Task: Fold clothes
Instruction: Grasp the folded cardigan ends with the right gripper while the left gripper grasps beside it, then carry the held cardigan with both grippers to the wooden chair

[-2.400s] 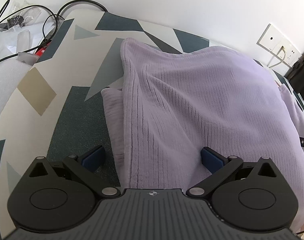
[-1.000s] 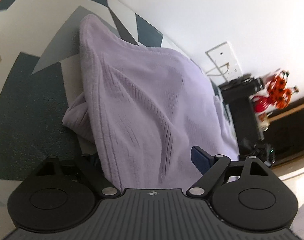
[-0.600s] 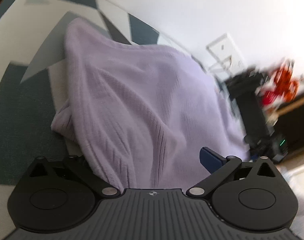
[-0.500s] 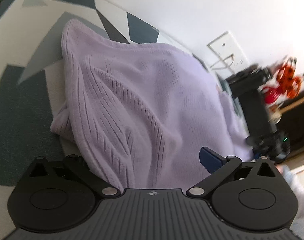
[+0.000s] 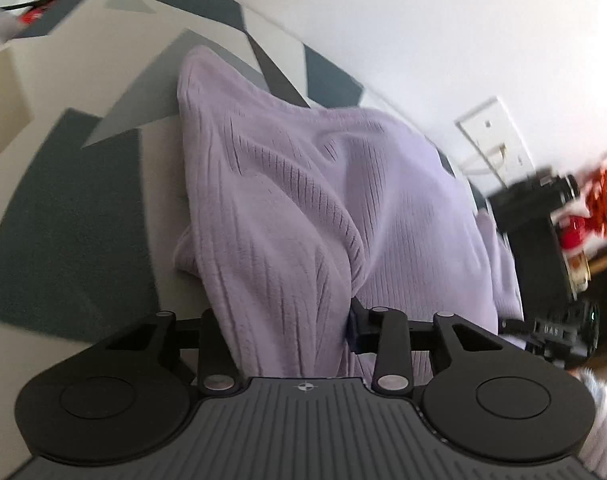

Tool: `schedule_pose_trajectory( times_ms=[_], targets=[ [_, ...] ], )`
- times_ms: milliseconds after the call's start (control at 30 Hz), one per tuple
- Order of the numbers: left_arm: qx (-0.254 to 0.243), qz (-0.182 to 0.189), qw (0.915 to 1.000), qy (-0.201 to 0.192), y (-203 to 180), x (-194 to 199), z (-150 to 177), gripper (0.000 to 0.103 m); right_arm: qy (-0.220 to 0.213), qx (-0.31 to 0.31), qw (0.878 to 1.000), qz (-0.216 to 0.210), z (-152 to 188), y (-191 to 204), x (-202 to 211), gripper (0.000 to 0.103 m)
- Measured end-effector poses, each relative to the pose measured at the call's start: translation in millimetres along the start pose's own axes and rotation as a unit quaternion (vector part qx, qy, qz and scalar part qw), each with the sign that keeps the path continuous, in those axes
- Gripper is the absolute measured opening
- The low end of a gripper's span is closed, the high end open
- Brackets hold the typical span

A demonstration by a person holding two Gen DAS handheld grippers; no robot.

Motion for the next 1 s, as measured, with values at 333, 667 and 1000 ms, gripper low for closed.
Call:
schedule_pose_trajectory(
  times_ms=[333, 667, 1000],
  targets=[
    [-0.035, -0.01, 0.9915, -0.125, -33, 87, -2, 0.033, -0.091, 0.011, 0.995, -0.043, 8, 64, 58, 0.029],
    [0.014, -0.034, 0.9723, -0.231, -9, 212, 29, 0.033, -0.055, 0.086, 0.986, -0.13, 11, 177, 60, 0.029],
    [0.122, -0.177, 0.9088, -0.357, -7, 319, 142, 0.033, 0.124, 0.19, 0.953, -0.2, 44, 278, -5, 0.029]
  ],
)
Point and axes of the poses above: each gripper's, at about its wrist camera, not at the fingertips, and x roughly against the way its jaws point, y to its left, z to its underside, the point moved 7 cm from there along -x, roughly the way its jaws point, and after that the axes turned 2 degrees about -x, right-handed, at the moved point
